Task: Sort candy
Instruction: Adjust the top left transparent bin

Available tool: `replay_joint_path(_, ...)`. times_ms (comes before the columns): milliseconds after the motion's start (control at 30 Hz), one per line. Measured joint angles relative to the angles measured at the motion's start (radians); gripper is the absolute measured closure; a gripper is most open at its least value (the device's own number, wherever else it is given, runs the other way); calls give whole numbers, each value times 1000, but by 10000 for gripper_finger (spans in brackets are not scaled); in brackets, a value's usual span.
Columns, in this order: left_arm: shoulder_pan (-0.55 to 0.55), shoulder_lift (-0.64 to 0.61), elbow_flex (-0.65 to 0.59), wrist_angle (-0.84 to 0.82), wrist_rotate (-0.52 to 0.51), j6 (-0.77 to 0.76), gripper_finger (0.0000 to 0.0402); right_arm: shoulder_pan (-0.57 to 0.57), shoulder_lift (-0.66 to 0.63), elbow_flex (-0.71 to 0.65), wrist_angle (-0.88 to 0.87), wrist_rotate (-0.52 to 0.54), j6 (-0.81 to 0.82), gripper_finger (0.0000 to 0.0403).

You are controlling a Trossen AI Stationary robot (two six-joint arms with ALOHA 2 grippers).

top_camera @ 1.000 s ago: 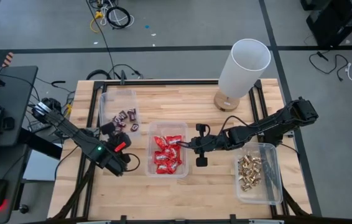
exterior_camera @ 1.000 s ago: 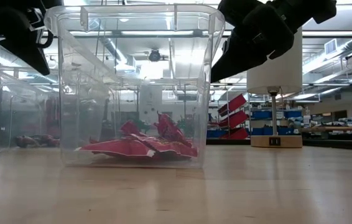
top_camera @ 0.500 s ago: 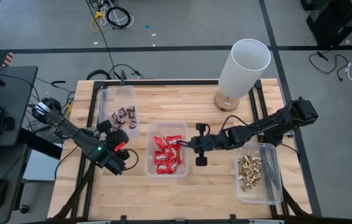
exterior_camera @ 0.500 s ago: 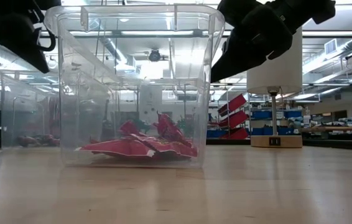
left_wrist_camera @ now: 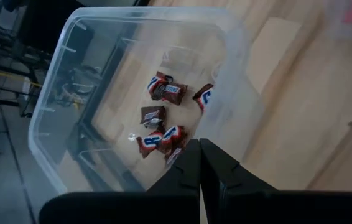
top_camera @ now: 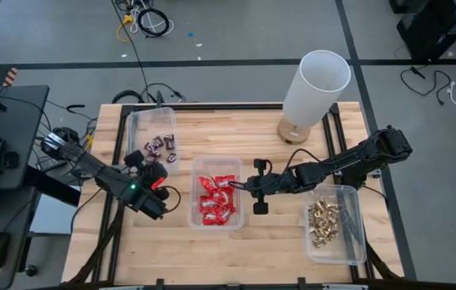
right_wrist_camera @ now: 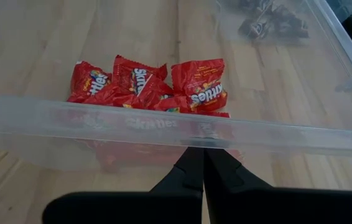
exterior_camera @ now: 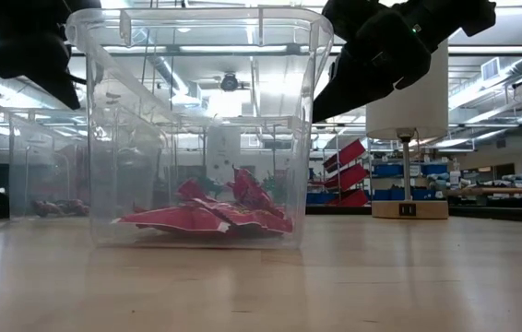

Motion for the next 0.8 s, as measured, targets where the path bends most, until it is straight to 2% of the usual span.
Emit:
replay_joint_path(567, 47, -3, 0, -65, 27, -15, 402, 0, 0, 0, 0, 0, -1, 403)
replay_joint_path(700, 32, -11, 12, -68, -23, 22, 402, 0, 0, 0, 0, 0, -6, 403)
replay_joint_path(800, -14, -22, 80, -57, -58, 111, 402, 0, 0, 0, -1, 0, -5, 403)
